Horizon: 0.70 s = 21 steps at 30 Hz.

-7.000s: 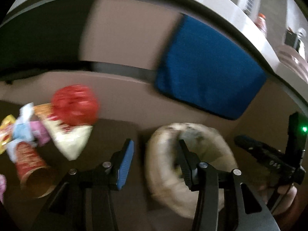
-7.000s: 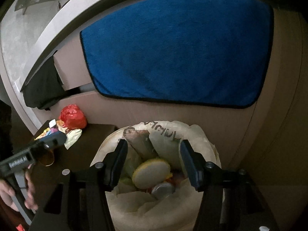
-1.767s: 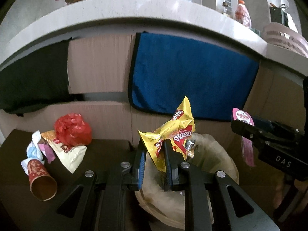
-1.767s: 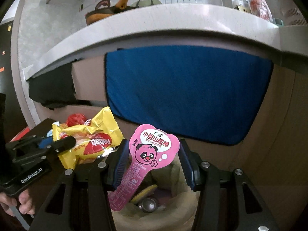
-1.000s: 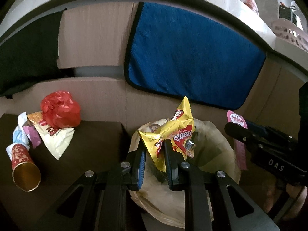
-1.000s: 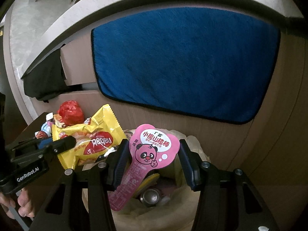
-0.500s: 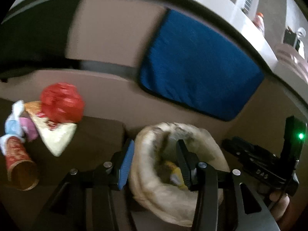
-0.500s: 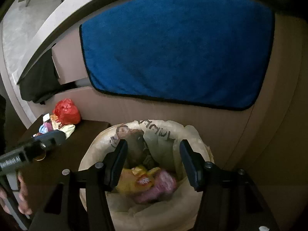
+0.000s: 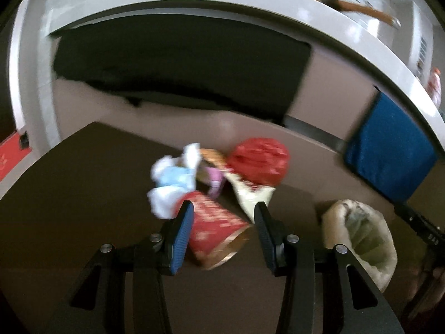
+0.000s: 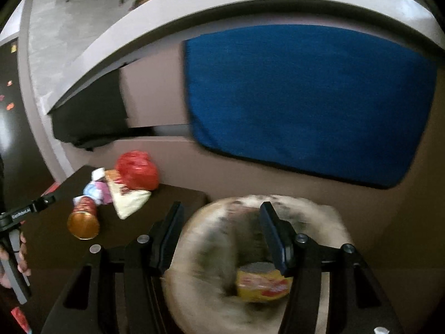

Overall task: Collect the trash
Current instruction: 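Move both grippers back to the trash on the table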

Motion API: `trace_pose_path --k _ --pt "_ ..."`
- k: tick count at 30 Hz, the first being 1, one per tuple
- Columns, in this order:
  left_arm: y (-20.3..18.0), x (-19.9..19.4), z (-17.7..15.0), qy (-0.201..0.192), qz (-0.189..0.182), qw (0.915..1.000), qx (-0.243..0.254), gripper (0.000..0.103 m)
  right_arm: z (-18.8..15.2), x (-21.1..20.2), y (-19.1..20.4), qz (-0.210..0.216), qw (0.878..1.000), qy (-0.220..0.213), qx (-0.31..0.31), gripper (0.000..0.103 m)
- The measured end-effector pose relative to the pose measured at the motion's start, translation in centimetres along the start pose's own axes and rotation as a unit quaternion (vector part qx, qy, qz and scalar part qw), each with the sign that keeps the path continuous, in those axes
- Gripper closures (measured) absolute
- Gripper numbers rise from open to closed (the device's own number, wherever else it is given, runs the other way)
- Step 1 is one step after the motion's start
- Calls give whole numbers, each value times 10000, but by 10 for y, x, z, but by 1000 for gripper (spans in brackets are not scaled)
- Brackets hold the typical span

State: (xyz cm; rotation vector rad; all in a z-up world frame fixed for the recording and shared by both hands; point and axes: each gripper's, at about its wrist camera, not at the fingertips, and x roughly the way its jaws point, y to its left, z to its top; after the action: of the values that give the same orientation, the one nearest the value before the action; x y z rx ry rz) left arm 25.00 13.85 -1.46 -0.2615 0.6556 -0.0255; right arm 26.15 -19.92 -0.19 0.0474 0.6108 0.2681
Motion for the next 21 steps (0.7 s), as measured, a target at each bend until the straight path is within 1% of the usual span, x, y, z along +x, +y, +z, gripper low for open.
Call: trace_pose_path --k 3,5,7,9,12,16,18,19,21 --pt "26 -4 -1 0 2 10000 -50 57 5 19 32 247 9995 80 -179 50" --pt "40 -3 -3 26 8 10000 -81 57 10 38 56 464 9983 190 -308 50" --pt "56 -2 -4 87 10 9998 -151 57 16 65 78 761 9954 426 -393 50" --pt "68 2 -3 145 -11 9997 -201 57 25 93 96 931 9935 579 -316 50" --pt "85 3 -1 204 -18 9996 -208 57 40 123 113 828 9947 528 -304 50" --pt "110 1 6 248 -30 9996 -159 57 58 170 133 488 9958 545 -548 50" --pt "120 -1 6 244 -64 9995 -213 57 60 195 140 346 9952 676 -617 50" --pt "127 -2 5 246 -77 9993 -273 57 60 201 142 330 9948 727 -635 50" --pt "135 -2 2 268 -90 9989 -364 57 54 218 147 409 9922 987 -640 49"
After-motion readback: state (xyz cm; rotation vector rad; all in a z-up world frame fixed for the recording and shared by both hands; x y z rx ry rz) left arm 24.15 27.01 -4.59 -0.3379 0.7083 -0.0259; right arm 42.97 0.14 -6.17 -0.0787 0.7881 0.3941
